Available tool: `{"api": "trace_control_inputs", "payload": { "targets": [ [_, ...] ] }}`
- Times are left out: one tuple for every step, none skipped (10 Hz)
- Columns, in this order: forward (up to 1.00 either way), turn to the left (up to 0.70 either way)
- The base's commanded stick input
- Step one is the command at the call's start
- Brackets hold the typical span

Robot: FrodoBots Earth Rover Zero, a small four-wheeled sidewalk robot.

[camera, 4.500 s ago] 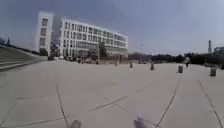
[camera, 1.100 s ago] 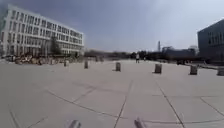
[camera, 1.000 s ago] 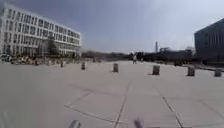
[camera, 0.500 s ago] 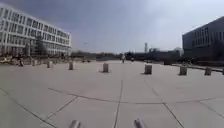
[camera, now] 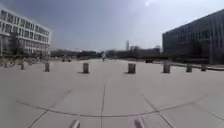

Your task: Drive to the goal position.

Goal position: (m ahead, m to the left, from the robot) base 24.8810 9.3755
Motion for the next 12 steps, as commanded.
{"api": "trace_control_inputs", "payload": {
  "targets": [
    [0.85, 0.01],
    [0.85, 0.01],
    [0.85, 0.01],
    [0.85, 0.01],
    [0.85, 0.01],
    [0.85, 0.04],
    [0.85, 0.08],
    [0.85, 0.09],
    [0.85, 0.09],
    [0.85, 0.09],
    [0.85, 0.09],
    [0.85, 0.09]
  ]
}}
